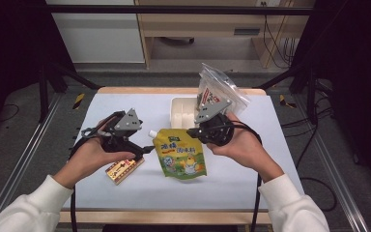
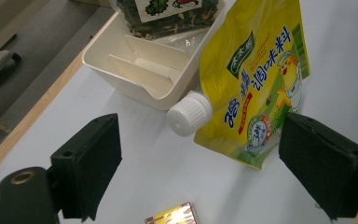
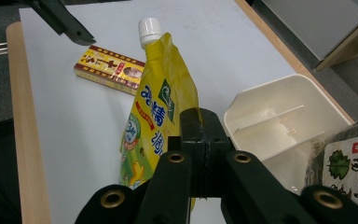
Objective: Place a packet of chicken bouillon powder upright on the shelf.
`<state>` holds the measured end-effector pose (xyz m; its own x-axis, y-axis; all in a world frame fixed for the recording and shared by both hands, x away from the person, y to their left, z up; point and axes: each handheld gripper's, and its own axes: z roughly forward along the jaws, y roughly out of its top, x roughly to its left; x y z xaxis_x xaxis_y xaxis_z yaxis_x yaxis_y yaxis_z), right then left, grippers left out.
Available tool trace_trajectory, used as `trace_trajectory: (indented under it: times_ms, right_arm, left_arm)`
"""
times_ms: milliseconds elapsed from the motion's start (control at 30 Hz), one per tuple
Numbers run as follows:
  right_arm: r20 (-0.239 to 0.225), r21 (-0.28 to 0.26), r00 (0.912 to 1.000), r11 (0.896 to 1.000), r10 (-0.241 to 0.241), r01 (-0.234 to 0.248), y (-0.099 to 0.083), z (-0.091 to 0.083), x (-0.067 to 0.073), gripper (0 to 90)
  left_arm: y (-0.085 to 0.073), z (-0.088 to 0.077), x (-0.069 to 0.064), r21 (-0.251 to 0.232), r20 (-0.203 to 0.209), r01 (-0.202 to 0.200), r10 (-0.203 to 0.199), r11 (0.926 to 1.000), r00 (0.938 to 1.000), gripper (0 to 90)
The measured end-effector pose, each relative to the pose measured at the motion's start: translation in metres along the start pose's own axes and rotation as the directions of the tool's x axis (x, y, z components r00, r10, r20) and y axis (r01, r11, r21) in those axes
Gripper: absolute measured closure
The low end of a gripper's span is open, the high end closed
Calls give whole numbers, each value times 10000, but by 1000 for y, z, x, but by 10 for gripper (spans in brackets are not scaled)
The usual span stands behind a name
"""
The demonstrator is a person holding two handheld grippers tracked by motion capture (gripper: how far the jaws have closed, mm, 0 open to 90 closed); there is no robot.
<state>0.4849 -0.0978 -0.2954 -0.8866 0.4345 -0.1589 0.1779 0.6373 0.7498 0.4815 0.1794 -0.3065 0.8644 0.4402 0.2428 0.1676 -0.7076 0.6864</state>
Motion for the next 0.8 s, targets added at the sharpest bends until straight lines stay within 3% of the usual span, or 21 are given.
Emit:
trace_trajectory:
  times_ms: [233,333,400,500,600,733,767,800]
  right_arm:
    - [-149,-39,9994,9995,-305,305,8,1,6,900]
    - [-199,-71,9989,9991,-414,413,11,2,10,900]
    - [-258,-93,9983,9986,-517,515,13,2,12,900]
    - [-283,-117,9982,9985,-533,530,14,3,13,900]
    - [-326,-138,9979,9983,-568,564,14,2,15,900]
    - [-331,-160,9979,9983,-565,560,14,0,16,900]
    - [-312,-152,9978,9982,-593,588,13,0,16,900]
    - [-302,-135,9979,9983,-577,573,13,-1,17,900]
  left_arm:
    - [6,9,3,45,388,-130,128,9999,9992,187]
    - [11,12,4,142,623,-315,306,9994,9976,274]
    - [13,16,4,299,1048,-430,396,9986,9937,342]
    - [14,20,3,542,1318,-743,666,9958,9890,420]
    - [14,25,3,565,1762,-633,524,9964,9830,498]
    - [13,28,6,592,1932,-773,645,9953,9790,641]
    - [14,27,9,541,2212,-679,544,9962,9737,667]
    - [14,26,10,508,2263,-654,523,9966,9726,701]
